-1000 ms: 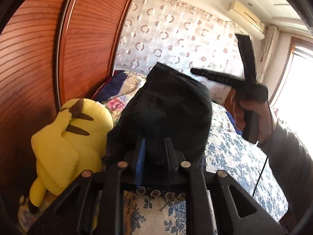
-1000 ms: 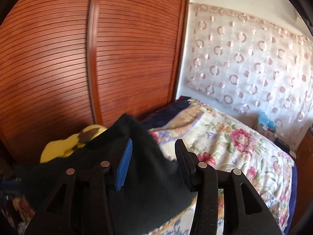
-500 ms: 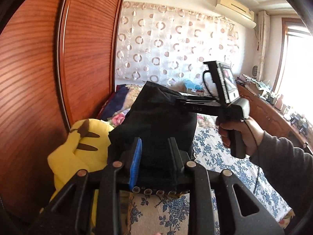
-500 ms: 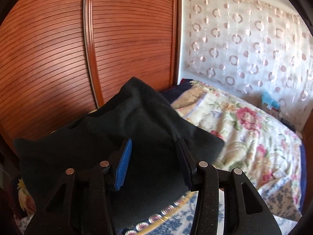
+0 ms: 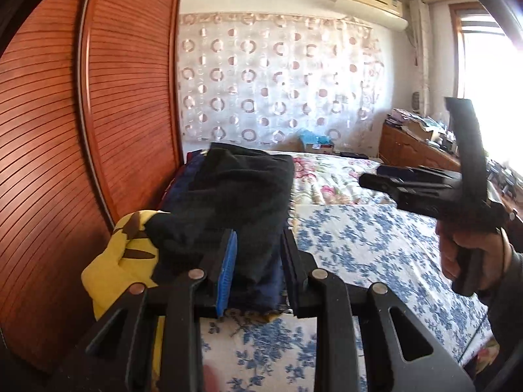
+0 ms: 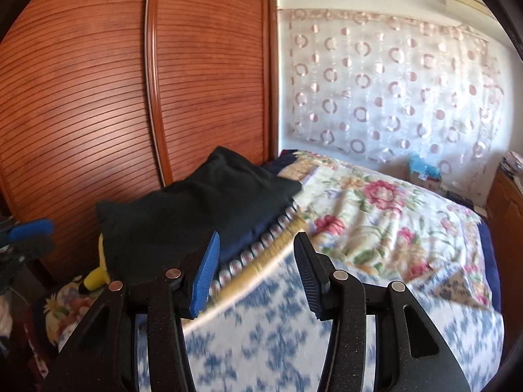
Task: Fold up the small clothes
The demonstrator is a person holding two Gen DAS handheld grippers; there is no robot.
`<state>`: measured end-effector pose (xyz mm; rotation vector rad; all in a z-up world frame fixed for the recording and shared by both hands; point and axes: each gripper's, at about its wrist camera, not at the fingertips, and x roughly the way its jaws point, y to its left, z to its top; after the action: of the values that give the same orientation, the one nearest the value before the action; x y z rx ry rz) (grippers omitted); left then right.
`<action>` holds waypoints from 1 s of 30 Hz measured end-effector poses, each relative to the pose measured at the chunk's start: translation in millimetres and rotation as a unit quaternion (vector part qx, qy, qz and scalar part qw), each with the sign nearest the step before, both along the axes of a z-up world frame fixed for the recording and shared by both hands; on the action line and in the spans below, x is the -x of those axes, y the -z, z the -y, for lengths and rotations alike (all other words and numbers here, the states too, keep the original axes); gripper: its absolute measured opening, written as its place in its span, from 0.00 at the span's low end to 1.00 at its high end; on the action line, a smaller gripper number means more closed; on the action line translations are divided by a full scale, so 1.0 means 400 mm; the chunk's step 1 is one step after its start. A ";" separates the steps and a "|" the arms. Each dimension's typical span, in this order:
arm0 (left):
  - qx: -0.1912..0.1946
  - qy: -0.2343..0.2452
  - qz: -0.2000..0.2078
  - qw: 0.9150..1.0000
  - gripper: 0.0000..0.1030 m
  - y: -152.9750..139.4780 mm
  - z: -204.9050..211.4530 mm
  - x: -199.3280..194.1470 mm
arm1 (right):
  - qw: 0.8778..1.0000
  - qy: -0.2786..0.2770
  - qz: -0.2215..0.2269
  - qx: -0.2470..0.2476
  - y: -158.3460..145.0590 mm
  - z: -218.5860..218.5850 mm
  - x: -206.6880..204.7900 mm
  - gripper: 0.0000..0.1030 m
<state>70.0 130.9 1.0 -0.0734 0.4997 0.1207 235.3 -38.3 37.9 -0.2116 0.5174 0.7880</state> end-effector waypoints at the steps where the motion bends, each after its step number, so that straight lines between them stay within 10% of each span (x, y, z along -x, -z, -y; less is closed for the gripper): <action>1: -0.001 0.002 0.001 1.000 0.24 -0.002 0.013 -0.001 | 1.000 0.006 -0.001 -0.001 0.001 0.031 0.022 0.54; 8: 0.007 0.038 -0.007 0.999 0.25 0.005 0.120 -0.010 | 0.999 0.050 -0.003 -0.015 -0.013 0.182 0.122 0.77; 30: 0.011 0.111 0.034 0.993 0.26 -0.150 0.324 -0.017 | 0.973 0.218 0.055 -0.059 -0.127 0.526 0.329 0.78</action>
<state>76.8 1.4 60.9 -0.0432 0.4388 -0.1041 103.7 -248.8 88.7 -0.0276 0.3907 0.3725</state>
